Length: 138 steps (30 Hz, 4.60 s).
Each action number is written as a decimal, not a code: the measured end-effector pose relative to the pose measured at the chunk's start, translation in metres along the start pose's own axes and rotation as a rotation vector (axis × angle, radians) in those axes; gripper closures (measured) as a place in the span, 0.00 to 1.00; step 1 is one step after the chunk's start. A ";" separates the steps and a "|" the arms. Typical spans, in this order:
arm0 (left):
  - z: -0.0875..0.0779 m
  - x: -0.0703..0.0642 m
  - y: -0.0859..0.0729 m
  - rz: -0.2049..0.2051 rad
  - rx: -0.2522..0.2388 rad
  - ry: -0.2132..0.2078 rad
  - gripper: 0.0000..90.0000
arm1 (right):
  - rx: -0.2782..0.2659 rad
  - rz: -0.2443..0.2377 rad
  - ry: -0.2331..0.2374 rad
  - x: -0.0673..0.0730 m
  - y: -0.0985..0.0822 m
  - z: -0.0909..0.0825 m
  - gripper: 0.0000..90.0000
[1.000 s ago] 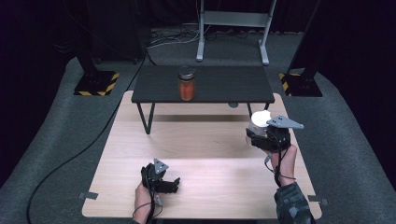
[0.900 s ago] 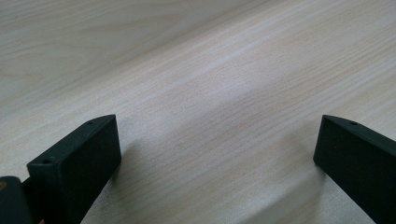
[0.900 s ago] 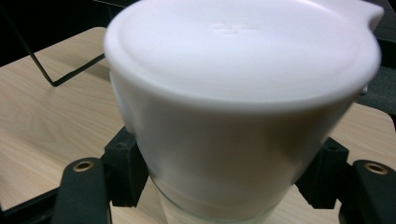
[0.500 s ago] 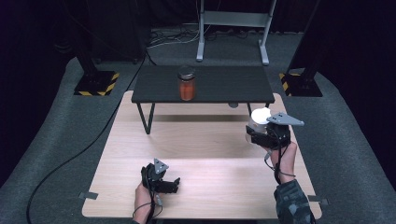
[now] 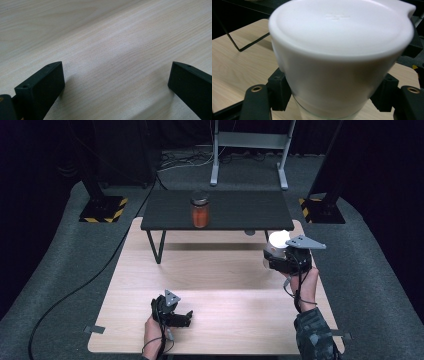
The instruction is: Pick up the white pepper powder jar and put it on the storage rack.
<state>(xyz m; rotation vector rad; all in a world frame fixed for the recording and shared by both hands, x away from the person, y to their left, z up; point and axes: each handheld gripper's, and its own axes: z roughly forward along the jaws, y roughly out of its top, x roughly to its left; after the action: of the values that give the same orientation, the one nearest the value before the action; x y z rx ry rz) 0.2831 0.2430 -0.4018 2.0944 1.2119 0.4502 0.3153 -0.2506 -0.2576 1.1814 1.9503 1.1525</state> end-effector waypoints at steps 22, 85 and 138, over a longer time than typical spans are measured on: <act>0.000 0.000 0.000 -0.001 0.000 0.000 0.01 | -0.016 0.001 0.020 -0.008 0.025 0.002 0.33; -0.001 0.000 0.000 0.000 0.001 -0.002 0.01 | -0.023 0.025 0.000 -0.025 0.115 0.042 0.33; -0.001 0.000 0.000 0.003 0.001 -0.003 0.01 | 0.115 0.037 0.054 -0.052 0.132 0.063 0.07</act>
<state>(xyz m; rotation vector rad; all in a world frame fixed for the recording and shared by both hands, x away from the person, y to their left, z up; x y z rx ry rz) 0.2825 0.2437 -0.4016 2.0970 1.2074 0.4483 0.4414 -0.2422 -0.1678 1.2621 2.0674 1.1145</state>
